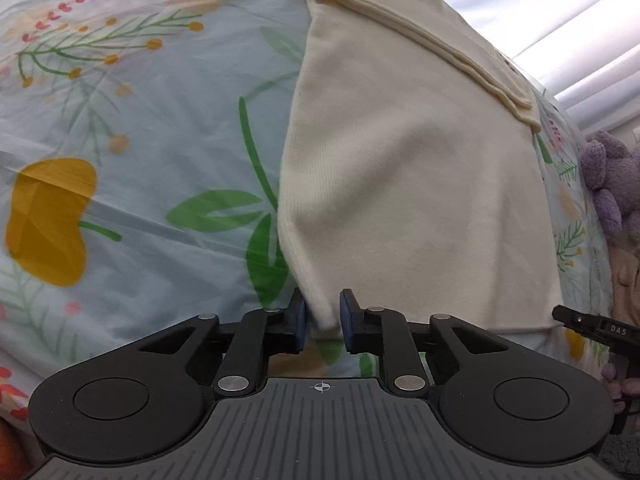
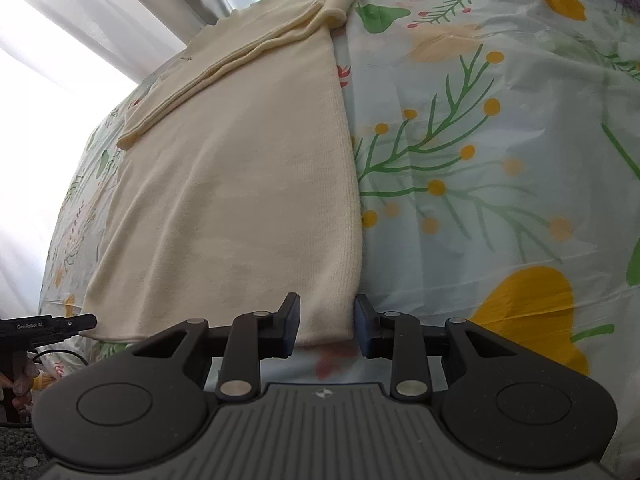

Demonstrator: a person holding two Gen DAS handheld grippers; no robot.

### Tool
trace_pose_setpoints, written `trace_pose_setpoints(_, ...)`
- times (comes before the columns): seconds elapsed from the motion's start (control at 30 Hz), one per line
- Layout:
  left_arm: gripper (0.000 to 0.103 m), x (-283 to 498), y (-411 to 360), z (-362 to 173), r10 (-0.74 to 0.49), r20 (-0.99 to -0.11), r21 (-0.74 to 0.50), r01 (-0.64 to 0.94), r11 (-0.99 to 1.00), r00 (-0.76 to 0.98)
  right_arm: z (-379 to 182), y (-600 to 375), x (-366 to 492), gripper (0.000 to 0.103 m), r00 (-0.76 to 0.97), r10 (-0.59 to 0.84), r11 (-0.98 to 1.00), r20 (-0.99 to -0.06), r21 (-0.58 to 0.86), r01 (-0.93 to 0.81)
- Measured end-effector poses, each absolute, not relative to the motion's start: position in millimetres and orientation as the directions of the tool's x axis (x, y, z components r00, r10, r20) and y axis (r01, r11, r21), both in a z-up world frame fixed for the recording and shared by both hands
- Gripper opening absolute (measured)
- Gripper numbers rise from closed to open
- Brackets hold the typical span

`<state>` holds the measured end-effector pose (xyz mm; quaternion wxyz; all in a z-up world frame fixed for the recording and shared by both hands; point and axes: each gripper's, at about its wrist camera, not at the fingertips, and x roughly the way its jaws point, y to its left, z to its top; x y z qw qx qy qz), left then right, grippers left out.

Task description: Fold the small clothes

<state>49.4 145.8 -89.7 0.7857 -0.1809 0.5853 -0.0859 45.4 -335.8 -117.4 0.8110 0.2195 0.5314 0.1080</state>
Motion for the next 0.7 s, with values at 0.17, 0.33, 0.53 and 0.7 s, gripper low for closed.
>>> trace_pose_setpoints(0.17, 0.008, 53.0, 143.9, -84.1, -0.397, -0.861, -0.438, -0.066, 0.897, 0.318, -121.3, -339.1, 51.7, 0.006, 0.406, 0.46, 0.848, -0.79, 0.526, 0.062)
trace_pose_setpoints(0.33, 0.008, 72.2, 150.8, -49.1, -0.489, -0.74, -0.575, -0.056, 0.817, 0.462, -107.9, -351.4, 67.4, 0.006, 0.481, 0.553, 0.762, -0.68, 0.647, 0.039)
trace_pose_setpoints(0.53, 0.008, 136.5, 156.3, -18.3, -0.453, -0.649, -0.567, 0.008, 0.824, 0.611, -83.0, -359.4, 130.1, 0.005, 0.611, 0.508, 0.775, -0.607, 0.632, -0.017)
trace_pose_setpoints(0.7, 0.009, 199.0, 155.8, -27.1, -0.365, -0.646, -0.487, 0.007, 0.874, 0.67, -75.3, -350.0, 194.4, 0.005, 0.702, 0.405, 0.826, -0.586, 0.564, -0.005)
